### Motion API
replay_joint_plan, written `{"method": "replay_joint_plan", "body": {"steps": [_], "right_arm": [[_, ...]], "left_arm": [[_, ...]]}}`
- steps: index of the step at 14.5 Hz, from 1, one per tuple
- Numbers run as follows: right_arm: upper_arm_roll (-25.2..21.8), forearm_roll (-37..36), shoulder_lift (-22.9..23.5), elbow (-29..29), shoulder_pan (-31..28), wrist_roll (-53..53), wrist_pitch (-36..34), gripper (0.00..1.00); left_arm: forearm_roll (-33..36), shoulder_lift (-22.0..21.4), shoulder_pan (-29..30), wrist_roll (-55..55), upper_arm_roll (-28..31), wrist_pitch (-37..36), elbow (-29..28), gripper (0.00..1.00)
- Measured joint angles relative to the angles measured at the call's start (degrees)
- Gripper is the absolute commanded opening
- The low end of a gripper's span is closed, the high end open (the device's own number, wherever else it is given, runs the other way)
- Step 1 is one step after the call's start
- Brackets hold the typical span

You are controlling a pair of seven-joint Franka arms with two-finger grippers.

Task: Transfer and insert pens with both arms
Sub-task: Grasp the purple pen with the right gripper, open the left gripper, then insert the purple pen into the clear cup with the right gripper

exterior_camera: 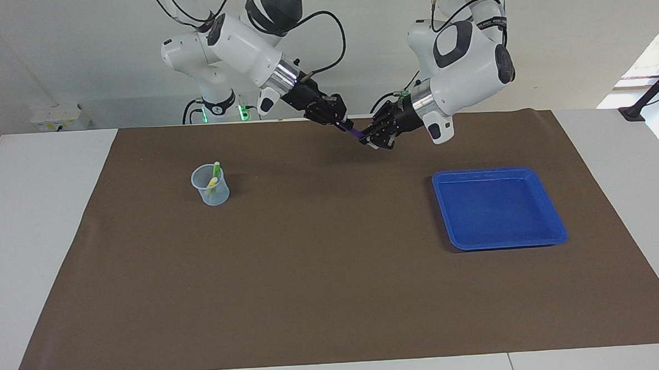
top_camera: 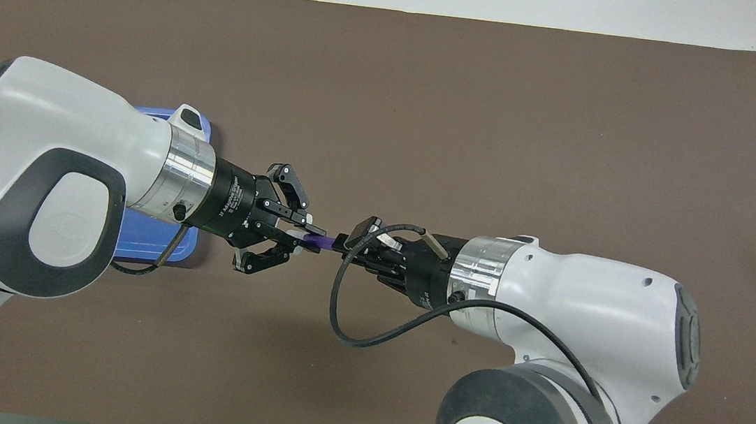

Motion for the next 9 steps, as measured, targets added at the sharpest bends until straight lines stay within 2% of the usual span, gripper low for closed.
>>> {"method": "replay_joint_plan", "body": {"steps": [2,3,6,7,9], "right_arm": [[-0.03,-1.08,-0.01,-0.02,-1.12,-0.02,-2.02,0.0],[-0.1,-4.42,-0.14,0.08,-2.43,-0.06,-4.68,0.0],[-0.37,-21.04,-0.91,4.19,-11.42,-3.48,-21.33,0.0],[-0.55,-26.08,-1.06,6.63,-15.28,-7.5,-27.05,0.0],[-0.92,-33.6,-1.08,9.98,-21.59,-16.84,-34.27,0.0]], "left_arm": [[-0.04,-0.37,-0.19,0.0,-0.01,0.69,0.0,1.0],[-0.04,-0.54,-0.28,0.12,-0.01,0.74,0.0,1.0],[2.5,-0.77,-0.45,2.24,0.0,1.11,0.0,1.0],[4.37,-0.86,-0.45,2.76,0.03,1.24,0.02,1.0],[7.15,-1.1,-0.47,3.34,0.05,2.12,0.14,1.0]]}}
